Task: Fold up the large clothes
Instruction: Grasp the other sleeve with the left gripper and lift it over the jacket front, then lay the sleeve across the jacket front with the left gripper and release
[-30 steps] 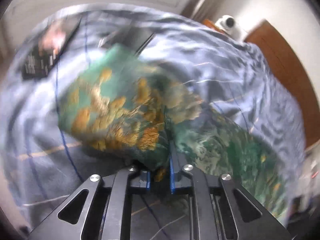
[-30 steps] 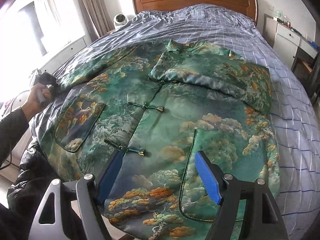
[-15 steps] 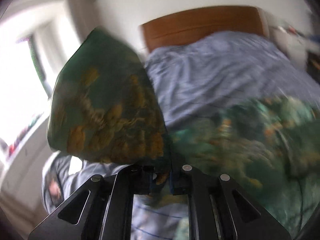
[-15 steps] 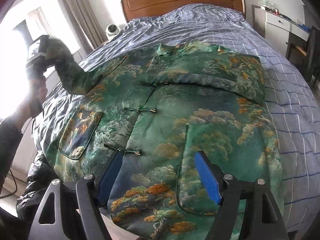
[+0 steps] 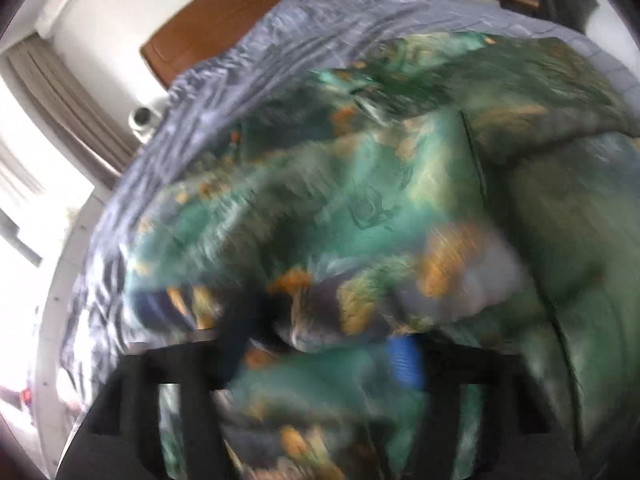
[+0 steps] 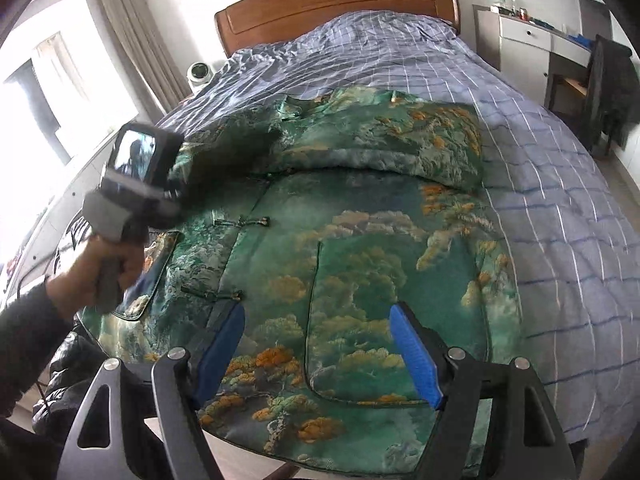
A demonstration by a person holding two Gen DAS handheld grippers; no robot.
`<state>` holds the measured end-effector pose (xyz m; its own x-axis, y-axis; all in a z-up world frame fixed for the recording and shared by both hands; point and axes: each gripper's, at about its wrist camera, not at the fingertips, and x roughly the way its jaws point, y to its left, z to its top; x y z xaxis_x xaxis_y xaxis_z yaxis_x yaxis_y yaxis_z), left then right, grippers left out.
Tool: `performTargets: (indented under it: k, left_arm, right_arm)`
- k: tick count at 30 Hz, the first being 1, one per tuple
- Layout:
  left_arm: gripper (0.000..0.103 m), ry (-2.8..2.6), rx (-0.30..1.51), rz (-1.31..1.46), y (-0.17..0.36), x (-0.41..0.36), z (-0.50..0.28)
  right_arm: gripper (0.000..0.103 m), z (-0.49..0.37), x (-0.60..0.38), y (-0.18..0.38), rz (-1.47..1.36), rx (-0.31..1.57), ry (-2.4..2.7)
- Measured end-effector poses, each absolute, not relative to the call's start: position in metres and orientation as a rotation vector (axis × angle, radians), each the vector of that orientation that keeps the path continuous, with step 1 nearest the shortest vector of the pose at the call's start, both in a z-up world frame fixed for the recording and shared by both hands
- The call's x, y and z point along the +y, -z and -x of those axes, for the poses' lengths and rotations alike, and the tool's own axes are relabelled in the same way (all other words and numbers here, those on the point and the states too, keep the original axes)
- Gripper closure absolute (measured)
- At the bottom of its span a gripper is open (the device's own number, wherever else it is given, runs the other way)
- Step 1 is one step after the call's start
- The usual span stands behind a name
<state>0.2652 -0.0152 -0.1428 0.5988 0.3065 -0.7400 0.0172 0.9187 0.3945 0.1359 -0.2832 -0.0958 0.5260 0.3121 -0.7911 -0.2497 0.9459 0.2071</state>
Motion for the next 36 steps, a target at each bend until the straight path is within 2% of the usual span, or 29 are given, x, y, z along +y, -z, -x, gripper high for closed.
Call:
performTargets:
  k: [1, 3, 9, 16, 25, 26, 28, 36]
  left_arm:
    - [0.019, -0.161, 0.917, -0.372, 0.141, -0.014, -0.254]
    - [0.016, -0.135, 0.923, -0.34, 0.138, -0.005, -0.233]
    - [0.015, -0.149, 0.948, -0.205, 0.135, 0.02, -0.196]
    - [0.015, -0.185, 0.931, -0.028, 0.118, 0.055, -0.168]
    - [0.015, -0.182, 0.92, 0.027, 0.116, 0.075, -0.157]
    - [0.015, -0.184, 0.922, 0.029, 0.118, 0.079, -0.158]
    - [0.015, -0.188, 0.925, 0.041, 0.119, 0.082, -0.156]
    - [0.015, -0.172, 0.892, 0.073, 0.105, 0.087, -0.154]
  right_arm:
    - [0.026, -0.14, -0.282, 0.093, -0.067, 0.958, -0.345]
    - [0.026, -0.15, -0.28, 0.089, -0.064, 0.957, -0.365]
    - [0.026, -0.227, -0.249, 0.09, -0.225, 1.015, -0.501]
    - [0.026, -0.32, -0.199, 0.148, -0.499, 1.16, -0.553]
    - [0.027, -0.349, -0.14, 0.186, -0.458, 1.196, -0.551]
    - [0.03, -0.349, -0.137, 0.184, -0.438, 1.178, -0.55]
    - [0.088, -0.347, -0.131, 0.169, -0.356, 1.12, -0.531]
    - [0.09, -0.385, -0.121, 0.104, -0.163, 0.884, -0.496]
